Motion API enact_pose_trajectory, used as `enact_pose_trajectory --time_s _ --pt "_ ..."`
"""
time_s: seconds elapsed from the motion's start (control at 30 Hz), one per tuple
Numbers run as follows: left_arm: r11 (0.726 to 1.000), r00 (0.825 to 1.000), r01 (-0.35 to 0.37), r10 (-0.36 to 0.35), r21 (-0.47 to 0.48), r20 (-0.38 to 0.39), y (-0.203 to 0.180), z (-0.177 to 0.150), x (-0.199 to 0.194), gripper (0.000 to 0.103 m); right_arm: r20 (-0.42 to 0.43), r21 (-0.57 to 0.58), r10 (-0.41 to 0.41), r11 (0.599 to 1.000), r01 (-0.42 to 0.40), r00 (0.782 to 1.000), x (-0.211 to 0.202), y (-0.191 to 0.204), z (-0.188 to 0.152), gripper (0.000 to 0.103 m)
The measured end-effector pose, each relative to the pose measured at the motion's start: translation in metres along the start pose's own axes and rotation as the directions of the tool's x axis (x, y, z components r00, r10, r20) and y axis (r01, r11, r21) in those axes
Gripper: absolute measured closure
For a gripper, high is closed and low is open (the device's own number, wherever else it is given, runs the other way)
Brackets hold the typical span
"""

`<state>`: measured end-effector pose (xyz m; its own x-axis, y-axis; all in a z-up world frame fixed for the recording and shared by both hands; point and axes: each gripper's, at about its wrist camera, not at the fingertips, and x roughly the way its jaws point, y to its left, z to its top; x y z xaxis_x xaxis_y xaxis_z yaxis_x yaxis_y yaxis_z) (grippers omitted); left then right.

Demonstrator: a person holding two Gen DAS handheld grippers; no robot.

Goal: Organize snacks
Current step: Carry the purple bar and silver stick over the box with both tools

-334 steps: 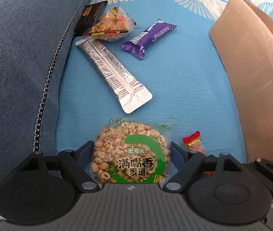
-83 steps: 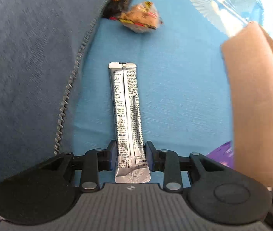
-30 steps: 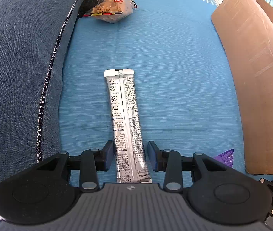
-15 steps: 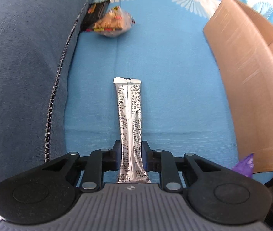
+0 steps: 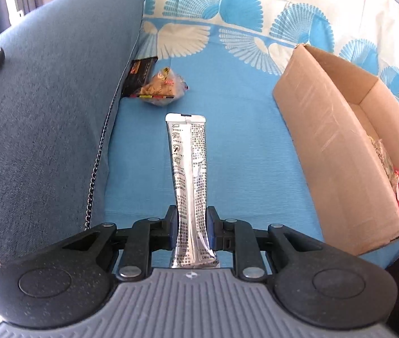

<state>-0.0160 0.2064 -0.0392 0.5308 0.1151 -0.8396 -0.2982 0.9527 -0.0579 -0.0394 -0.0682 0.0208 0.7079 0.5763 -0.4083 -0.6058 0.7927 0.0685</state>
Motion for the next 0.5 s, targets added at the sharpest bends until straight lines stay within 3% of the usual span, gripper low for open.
enact_pose_trajectory --time_s 0.1,0.2,0.4,0.5 --pt "1.000 1.000 -0.016 0.016 0.017 0.022 -0.004 0.000 0.000 0.081 0.030 0.054 -0.068 0.996 0.067 0.997 -0.008 -0.035 0.005 0.087" --pt "0.999 0.999 -0.028 0.028 0.020 0.025 -0.006 0.001 0.001 0.081 0.045 0.160 -0.092 0.984 0.083 0.995 -0.012 -0.068 -0.002 0.087" --pt "0.997 0.997 -0.059 0.056 0.048 0.057 -0.015 0.000 0.002 0.081 0.056 0.194 -0.132 0.974 0.119 0.990 -0.007 -0.082 -0.018 0.087" --pt "0.996 0.993 -0.064 0.057 0.061 0.101 -0.018 -0.001 0.000 0.081 0.020 0.205 -0.150 0.968 0.143 0.988 0.004 -0.086 -0.018 0.087"
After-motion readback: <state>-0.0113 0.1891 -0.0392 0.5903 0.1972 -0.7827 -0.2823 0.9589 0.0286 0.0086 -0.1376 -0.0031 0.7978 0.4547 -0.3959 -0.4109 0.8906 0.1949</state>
